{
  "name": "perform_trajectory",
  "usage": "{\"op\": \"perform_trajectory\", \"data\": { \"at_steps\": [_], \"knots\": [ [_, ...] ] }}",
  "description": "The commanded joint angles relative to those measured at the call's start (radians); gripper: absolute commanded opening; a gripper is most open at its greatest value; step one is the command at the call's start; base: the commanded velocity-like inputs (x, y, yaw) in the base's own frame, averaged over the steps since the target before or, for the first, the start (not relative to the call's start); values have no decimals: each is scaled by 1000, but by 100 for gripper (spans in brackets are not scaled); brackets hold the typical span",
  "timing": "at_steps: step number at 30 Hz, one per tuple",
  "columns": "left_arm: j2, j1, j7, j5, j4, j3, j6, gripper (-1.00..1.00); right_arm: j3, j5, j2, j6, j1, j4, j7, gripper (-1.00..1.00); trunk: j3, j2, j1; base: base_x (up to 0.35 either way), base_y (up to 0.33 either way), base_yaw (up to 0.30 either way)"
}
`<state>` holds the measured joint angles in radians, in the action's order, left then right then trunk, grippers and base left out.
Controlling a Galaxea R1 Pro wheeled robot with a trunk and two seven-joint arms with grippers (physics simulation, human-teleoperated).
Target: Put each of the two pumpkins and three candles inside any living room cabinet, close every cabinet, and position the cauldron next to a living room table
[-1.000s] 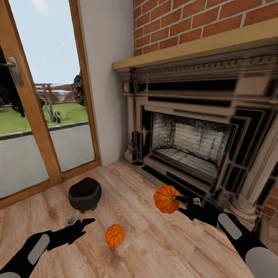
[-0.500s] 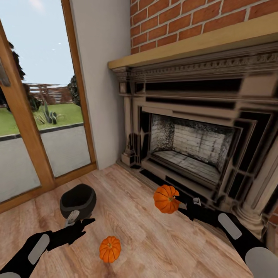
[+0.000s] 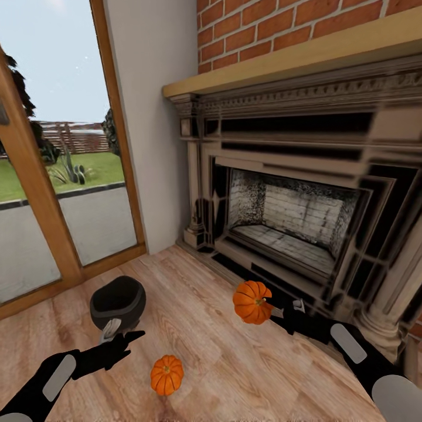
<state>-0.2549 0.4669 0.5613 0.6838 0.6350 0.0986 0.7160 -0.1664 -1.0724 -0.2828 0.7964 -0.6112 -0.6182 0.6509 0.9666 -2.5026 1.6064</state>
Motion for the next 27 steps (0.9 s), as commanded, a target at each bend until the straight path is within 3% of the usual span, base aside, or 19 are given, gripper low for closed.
{"op": "perform_trajectory", "data": {
  "at_steps": [1,27],
  "knots": [
    [0,1,2,2,0,3,6,100,-4,-6,-1,2,-1,0,1,-100,5,-1,0,0,0,0],
    [2,1,17,5,-11,3,6,100,-7,-6,0,3,-1,-1,4,-100,105,-7,12,0,0,0]
  ]
}}
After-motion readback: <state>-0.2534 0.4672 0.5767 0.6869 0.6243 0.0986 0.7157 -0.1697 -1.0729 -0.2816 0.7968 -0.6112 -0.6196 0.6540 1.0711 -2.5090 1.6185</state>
